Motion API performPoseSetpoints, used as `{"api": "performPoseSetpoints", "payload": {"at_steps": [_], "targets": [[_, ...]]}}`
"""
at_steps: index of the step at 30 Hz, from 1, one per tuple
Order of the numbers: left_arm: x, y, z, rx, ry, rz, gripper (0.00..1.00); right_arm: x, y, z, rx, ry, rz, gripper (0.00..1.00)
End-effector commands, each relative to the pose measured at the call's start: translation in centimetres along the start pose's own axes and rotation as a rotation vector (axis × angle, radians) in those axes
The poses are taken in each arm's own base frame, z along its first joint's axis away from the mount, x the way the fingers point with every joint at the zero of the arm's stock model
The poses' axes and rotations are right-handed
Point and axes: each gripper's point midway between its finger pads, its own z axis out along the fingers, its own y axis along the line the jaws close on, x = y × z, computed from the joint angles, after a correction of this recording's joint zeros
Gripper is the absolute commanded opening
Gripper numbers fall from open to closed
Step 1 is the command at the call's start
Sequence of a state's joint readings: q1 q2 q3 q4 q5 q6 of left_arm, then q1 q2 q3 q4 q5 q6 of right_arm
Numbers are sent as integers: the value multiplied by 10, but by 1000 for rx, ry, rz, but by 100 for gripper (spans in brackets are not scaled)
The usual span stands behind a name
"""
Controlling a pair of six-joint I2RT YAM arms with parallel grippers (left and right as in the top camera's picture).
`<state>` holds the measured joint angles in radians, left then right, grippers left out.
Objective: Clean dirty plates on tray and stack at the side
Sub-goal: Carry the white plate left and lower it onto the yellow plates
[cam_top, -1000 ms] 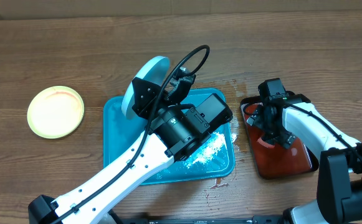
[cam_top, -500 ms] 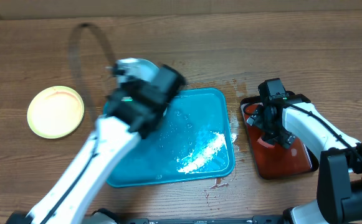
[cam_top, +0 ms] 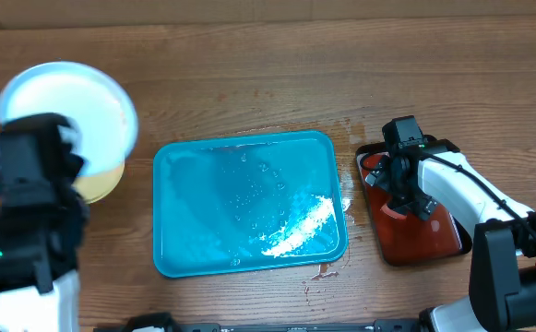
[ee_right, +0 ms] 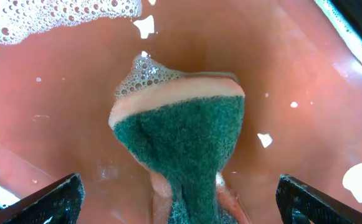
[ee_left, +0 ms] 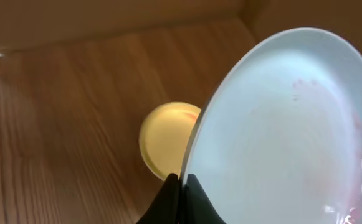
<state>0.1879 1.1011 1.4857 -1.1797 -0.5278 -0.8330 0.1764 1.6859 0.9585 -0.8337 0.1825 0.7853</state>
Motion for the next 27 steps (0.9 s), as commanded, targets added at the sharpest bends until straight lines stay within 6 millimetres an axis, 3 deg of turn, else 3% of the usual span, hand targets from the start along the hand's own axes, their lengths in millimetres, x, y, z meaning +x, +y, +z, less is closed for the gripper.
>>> {"api": "performPoseSetpoints", "payload": {"at_steps": [1, 8, 13, 19, 27], "targets": [[14, 14, 60, -25, 157, -11, 4, -2, -1, 0, -1, -4, 3, 100], [64, 36, 163, 4, 468, -137, 4, -2, -1, 0, -1, -4, 3, 100], [112, 65, 218, -117, 651, -129, 4, -2, -1, 0, -1, -4, 3, 100], [138, 74, 250, -157, 720, -120, 4, -2, -1, 0, -1, -4, 3, 100], [129, 70, 264, -132, 666, -123, 4, -2, -1, 0, -1, -4, 3, 100]]}}
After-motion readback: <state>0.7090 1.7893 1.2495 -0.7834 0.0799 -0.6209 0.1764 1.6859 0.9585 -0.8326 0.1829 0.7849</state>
